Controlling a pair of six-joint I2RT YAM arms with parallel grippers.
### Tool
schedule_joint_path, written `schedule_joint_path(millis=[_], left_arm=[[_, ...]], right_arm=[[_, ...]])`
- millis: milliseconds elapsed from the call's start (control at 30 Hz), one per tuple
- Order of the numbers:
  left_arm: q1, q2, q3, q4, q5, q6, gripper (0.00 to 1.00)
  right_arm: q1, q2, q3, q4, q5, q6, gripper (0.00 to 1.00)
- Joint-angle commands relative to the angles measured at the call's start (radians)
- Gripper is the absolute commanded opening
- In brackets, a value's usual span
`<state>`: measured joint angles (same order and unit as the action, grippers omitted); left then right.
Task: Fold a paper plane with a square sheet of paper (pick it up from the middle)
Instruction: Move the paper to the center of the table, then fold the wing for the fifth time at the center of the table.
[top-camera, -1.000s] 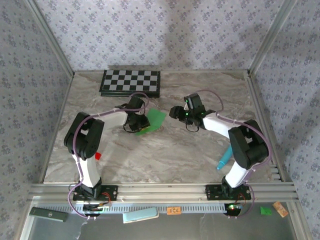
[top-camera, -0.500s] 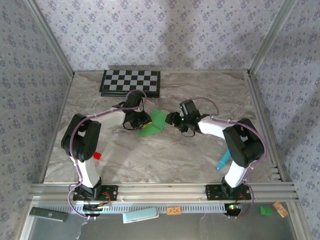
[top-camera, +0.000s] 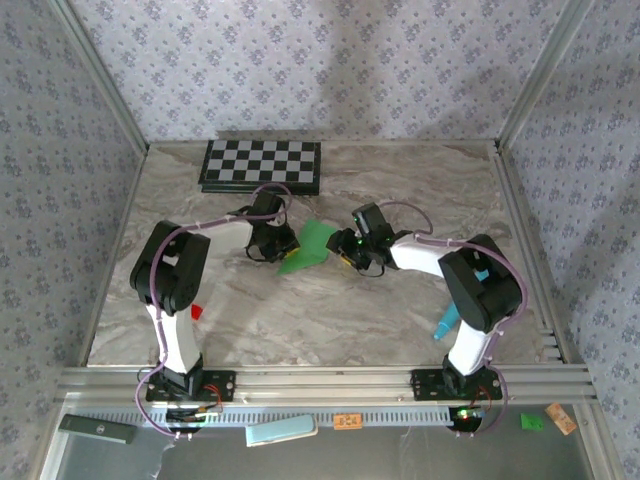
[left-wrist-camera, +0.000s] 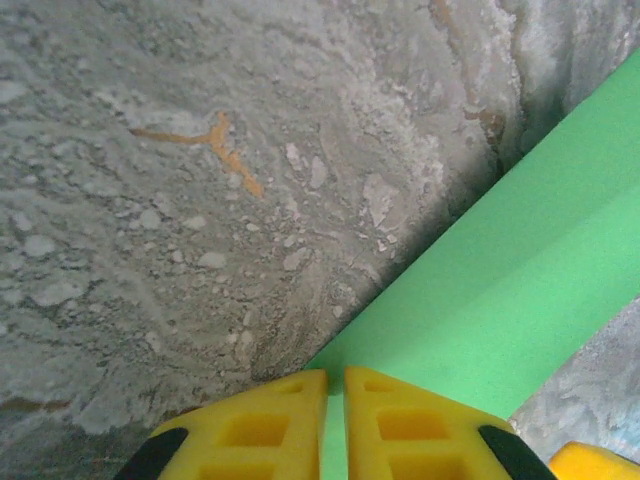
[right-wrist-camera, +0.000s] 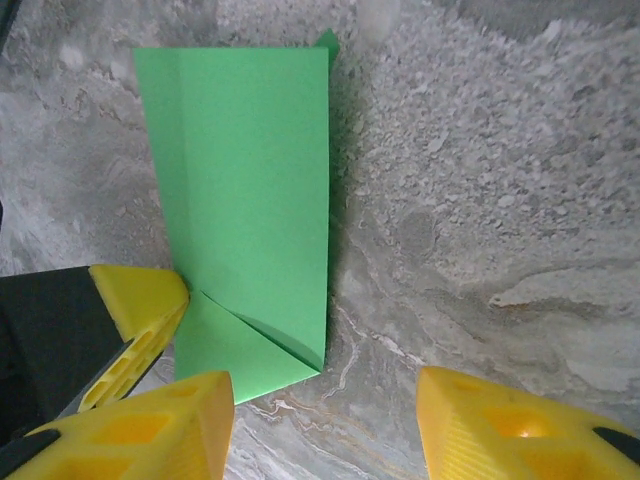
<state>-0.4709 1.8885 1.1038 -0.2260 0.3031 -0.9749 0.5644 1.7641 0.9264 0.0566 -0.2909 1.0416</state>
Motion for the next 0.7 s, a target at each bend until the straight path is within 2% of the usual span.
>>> schedule_joint_path(millis=[0,233,667], left_arm=[[0.007,-0.003,-0.034,0.001,-0.014,-0.029,0.13],[0.012,-0.014,-0.069,0.045,0.019,-0.067,0.13],[0.038,-0.025,-0.107,0.071,0.062,-0.076,0.13]], right_arm=[[0.017,0.050,0.051,0.002,-0.040,0.051,0.51],[0.044,0.106,0.096,-0.004,-0.059,0.100,0.46],[0.069,0.144,0.132,0.012,-0.055,0.133,0.43]])
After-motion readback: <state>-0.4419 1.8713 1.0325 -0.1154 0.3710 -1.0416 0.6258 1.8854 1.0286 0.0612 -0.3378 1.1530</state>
